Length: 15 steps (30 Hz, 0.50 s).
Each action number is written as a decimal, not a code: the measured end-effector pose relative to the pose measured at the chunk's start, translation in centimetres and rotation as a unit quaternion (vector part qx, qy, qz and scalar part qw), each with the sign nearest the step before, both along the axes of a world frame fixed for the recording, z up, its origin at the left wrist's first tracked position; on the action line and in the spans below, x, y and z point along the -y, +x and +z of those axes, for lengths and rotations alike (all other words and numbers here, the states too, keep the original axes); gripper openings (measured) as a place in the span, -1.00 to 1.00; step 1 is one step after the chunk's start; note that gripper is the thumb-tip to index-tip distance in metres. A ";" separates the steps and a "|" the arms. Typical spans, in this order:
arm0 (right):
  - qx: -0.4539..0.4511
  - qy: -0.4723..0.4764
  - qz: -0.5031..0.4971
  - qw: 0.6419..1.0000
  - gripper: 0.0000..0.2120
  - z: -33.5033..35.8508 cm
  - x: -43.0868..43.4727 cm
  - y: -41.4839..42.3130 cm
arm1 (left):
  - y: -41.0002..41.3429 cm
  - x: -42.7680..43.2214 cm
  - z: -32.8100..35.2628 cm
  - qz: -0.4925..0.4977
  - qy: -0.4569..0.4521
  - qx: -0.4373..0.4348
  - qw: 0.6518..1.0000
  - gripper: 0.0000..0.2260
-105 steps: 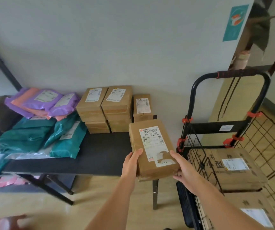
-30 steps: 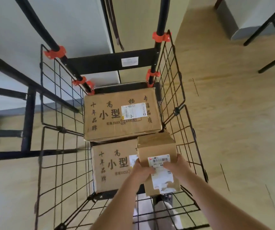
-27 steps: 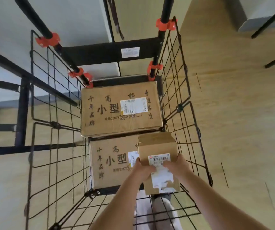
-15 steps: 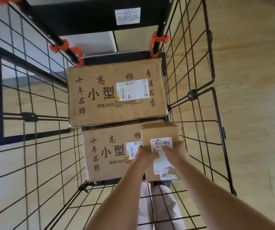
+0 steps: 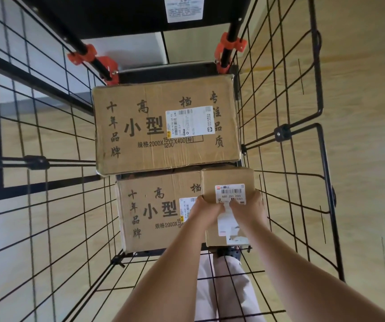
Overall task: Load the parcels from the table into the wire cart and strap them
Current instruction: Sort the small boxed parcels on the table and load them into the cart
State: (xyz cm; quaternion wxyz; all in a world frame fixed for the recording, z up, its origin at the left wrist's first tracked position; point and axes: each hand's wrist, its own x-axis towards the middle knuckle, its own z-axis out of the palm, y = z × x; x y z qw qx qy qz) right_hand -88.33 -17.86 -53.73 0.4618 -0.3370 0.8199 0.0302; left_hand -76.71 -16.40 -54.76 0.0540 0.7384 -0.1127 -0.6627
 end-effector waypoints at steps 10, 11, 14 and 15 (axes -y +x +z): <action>0.001 -0.026 0.058 0.998 -0.27 1.7 0.2 0.5 | -0.4 -0.2 0.8 -0.039 0.023 0.029 0.999 -0.49; 0.005 -0.030 0.059 0.998 -0.29 2.0 0.3 0.5 | -0.5 -0.4 1.1 -0.055 0.018 0.041 0.997 -0.47; 0.007 -0.034 0.083 0.996 -0.34 3.2 0.1 0.6 | -0.7 -0.9 2.3 -0.097 -0.004 0.076 0.992 -0.48; 0.005 -0.033 0.096 0.995 -0.33 3.7 0.0 0.6 | -0.7 -1.1 2.7 -0.112 -0.015 0.088 0.990 -0.50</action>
